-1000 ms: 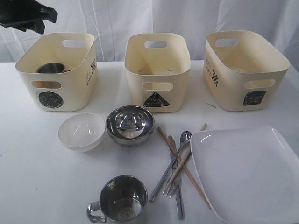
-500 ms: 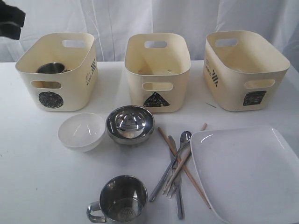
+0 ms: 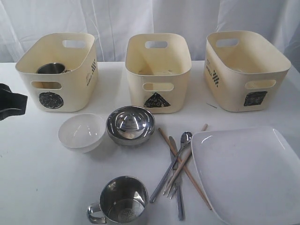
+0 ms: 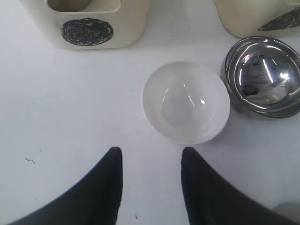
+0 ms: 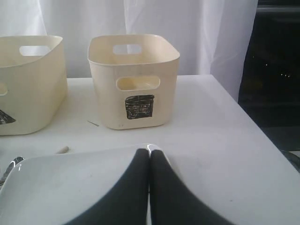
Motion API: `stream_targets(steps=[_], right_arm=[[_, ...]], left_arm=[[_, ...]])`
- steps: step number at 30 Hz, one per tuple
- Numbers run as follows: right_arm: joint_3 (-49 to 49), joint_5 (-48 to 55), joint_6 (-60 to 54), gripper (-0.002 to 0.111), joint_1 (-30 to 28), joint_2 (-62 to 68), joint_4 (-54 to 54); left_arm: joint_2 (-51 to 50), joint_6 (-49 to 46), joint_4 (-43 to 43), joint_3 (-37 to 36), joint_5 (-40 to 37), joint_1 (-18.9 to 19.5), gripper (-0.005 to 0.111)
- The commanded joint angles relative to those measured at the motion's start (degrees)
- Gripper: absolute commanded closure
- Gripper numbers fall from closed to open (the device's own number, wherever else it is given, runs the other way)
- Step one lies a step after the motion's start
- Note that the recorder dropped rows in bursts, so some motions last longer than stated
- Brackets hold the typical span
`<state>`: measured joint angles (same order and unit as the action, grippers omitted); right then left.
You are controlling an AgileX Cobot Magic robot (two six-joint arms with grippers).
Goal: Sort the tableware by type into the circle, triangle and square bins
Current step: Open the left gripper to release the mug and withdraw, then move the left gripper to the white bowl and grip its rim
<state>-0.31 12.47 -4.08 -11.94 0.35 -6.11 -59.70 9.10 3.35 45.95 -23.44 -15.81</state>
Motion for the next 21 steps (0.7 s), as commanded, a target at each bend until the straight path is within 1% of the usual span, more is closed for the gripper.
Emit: stream_targets(steps=[1,3,5,9,13,21], right_arm=[[0.3,-0.1,-0.2,0.108,-0.1,-0.4,-0.1],[0.3,-0.2,-0.2,0.108,-0.1,-0.4,-0.1],[0.3,-0.2,-0.2,0.108,-0.1,-0.4,-0.1],[0.3,-0.2,-0.2,0.108,-0.1,-0.4,-0.1],[0.3,-0.1,-0.2,0.108,-0.1,-0.4,-0.1],[0.3,-0.1,-0.2,0.108,-0.1,-0.4,-0.1]], left_arm=[[0.2,-0.1,3.2,-1.9,5.1,-0.3,0.061],[0.1,-0.1,3.8,-2.2,8.3,-0.3,0.061],[-1.7,-0.1,5.1,-2.2,9.8,-0.3,0.061],[-7.6,-0.1,5.1,-2.2,11.6,-0.3,0.053],[-12.5,0.0,5.2,-2.2,14.3,-0.4,0.05],[-21.6,0.2,5.2,-2.2,22.8,-3.6,0.05]])
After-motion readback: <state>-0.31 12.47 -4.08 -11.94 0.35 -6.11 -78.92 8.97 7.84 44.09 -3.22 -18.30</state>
